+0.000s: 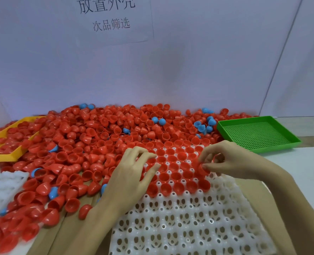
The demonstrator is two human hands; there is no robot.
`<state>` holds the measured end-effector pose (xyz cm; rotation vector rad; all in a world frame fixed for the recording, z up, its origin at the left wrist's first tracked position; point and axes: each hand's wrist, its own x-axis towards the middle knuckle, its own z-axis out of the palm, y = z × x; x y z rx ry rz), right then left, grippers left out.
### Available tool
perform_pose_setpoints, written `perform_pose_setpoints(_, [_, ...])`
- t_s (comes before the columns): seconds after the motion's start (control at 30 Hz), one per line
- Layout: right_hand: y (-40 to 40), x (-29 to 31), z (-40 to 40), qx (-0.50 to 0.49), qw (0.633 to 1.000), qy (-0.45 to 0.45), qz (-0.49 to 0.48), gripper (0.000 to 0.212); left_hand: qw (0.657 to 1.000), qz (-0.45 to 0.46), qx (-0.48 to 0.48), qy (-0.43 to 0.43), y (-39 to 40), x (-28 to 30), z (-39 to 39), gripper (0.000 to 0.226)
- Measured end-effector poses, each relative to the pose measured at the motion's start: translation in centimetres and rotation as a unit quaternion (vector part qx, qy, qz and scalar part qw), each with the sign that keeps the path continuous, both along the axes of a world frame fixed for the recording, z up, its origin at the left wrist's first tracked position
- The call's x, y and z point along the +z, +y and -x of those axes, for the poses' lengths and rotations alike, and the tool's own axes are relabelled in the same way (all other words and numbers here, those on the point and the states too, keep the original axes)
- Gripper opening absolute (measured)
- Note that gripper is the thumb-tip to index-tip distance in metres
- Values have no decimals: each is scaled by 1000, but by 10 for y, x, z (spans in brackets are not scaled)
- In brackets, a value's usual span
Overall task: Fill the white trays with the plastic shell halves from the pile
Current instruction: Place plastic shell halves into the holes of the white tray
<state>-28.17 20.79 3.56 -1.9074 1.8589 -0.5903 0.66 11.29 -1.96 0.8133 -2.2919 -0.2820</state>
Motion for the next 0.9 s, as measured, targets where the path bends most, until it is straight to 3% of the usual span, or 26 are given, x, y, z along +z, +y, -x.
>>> perform_pose_setpoints(0.4, [11,1,22,-1,995,60,-77,11,998,25,47,-26,-12,-3,-6,33])
perform_pose_setpoints(0.67, [9,2,18,0,999,18,-49,5,995,28,92,-13,-24,-6,-11,32])
perform_pose_setpoints(0.9, [-5,-11,2,1,1000,13,13,6,972,-33,225,-60,-56,-13,-35,42])
